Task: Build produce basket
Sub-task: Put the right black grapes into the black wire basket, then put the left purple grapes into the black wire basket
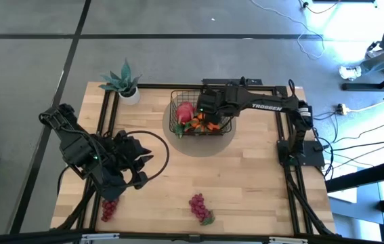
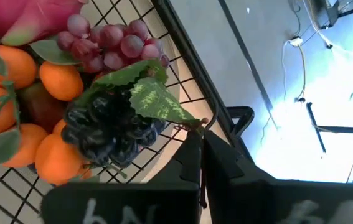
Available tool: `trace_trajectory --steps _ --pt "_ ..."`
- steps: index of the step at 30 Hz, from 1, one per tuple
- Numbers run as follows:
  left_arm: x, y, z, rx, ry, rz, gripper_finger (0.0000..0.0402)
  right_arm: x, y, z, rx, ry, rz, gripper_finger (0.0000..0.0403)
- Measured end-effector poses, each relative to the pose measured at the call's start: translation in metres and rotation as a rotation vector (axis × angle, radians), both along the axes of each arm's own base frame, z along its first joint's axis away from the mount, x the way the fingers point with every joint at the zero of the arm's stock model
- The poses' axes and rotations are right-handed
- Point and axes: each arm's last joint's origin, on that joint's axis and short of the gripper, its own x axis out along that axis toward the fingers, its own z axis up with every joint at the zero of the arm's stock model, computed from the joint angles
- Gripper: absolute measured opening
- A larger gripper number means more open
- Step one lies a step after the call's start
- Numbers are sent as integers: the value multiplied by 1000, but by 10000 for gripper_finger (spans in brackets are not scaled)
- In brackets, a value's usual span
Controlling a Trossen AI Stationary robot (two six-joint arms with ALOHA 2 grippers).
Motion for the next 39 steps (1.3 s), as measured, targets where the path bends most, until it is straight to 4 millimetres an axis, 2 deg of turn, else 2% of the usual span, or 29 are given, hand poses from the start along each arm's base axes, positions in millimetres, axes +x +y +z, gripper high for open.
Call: trace_trajectory --steps 11,21,25,29,33,39 --pt "0 0 0 -5 4 -3 66 -5 -20 -2 132 -23 -39 15" --pt "0 0 0 -7 4 -3 66 -6 -24 -2 152 -8 -20 98" --pt "0 0 0 -38 -11 22 66 -6 -23 1 150 16 16 112" --pt "0 -1 0 -45 -14 24 66 -5 -21 20 136 -36 26 113" --pt "-2 -2 0 -48 -15 19 66 -6 -13 48 98 -98 48 114" --pt "-3 -6 -5 -161 10 35 66 -15 20 97 55 -199 131 114"
